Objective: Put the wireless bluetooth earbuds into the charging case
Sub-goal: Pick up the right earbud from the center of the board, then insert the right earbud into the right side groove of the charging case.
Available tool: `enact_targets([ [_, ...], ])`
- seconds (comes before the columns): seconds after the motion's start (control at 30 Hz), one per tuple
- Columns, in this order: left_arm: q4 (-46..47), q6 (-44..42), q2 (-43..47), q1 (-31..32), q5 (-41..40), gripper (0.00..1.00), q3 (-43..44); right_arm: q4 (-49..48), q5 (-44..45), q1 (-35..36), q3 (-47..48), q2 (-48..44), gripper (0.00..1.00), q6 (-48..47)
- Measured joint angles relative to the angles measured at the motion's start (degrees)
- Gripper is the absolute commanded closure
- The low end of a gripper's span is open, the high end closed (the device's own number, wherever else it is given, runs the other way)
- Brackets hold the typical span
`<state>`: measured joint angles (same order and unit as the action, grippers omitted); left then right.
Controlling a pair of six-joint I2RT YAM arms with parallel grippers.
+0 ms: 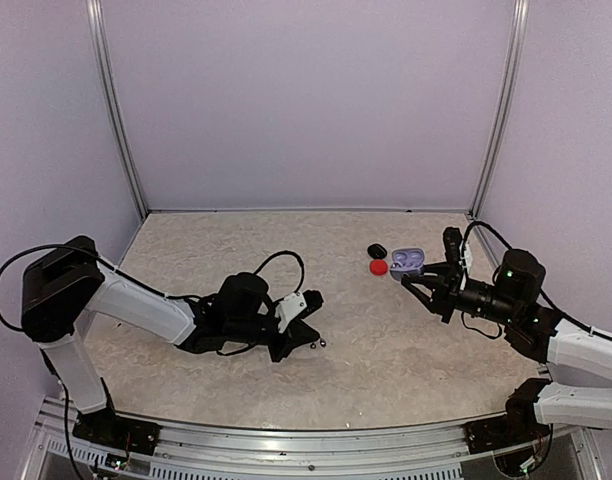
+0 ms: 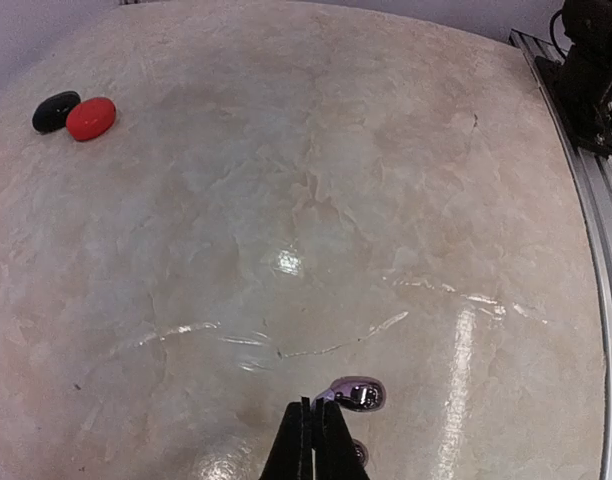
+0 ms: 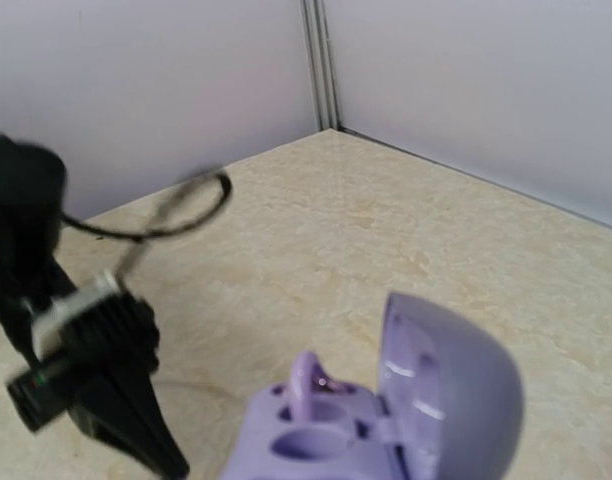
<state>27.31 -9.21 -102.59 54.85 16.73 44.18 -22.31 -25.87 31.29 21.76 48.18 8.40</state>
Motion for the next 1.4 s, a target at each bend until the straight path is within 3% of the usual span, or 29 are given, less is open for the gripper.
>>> enact_targets([
  [0.4, -4.7, -4.0, 19.5, 9.4, -16.4, 1.00, 4.7, -2.3, -8.5, 0.0, 0.0, 3.8, 1.00, 0.3],
  [0.77, -10.7, -15.0, 18.8, 18.9, -32.7, 1.00, 16.2, -3.4, -15.5, 5.3, 2.1, 8.1, 1.00, -0.9],
  [1.4, -17.7, -24.5, 16.3, 24.3, -39.8, 1.00, 19.0, -1.1, -19.0, 13.0, 8.0, 14.3, 1.00, -5.9],
])
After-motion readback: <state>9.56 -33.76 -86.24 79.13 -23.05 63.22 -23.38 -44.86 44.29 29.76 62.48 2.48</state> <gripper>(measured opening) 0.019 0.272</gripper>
